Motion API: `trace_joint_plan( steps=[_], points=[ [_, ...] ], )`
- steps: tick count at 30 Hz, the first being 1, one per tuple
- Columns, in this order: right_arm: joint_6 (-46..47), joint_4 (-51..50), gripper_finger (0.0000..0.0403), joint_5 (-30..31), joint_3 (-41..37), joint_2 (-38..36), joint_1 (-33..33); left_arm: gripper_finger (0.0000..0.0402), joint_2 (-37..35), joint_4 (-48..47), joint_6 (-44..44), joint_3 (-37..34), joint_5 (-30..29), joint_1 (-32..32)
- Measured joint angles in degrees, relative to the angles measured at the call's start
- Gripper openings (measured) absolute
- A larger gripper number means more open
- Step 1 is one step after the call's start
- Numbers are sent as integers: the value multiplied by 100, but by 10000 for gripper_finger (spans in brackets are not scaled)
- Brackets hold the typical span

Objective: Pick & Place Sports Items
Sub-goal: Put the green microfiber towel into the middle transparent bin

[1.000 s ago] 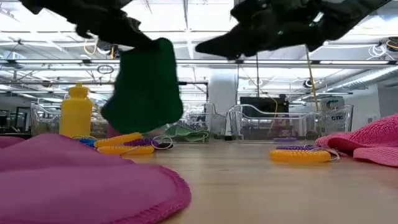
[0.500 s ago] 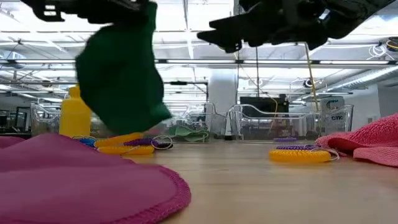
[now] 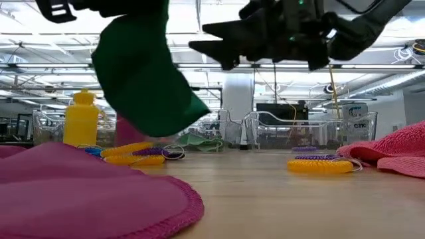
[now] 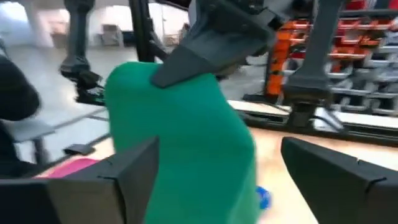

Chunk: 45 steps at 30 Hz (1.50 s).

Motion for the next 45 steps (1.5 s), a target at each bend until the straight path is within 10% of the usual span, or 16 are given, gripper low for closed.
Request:
trace_joint_plan(
  steps=[25,45],
  points=[
    [578,89,293,-360,1053,1513,47,0,2,534,714,0,0,-103],
    [569,37,91,-334,1053,1511,73,0,4,784,671,0,-5,-103]
  ],
)
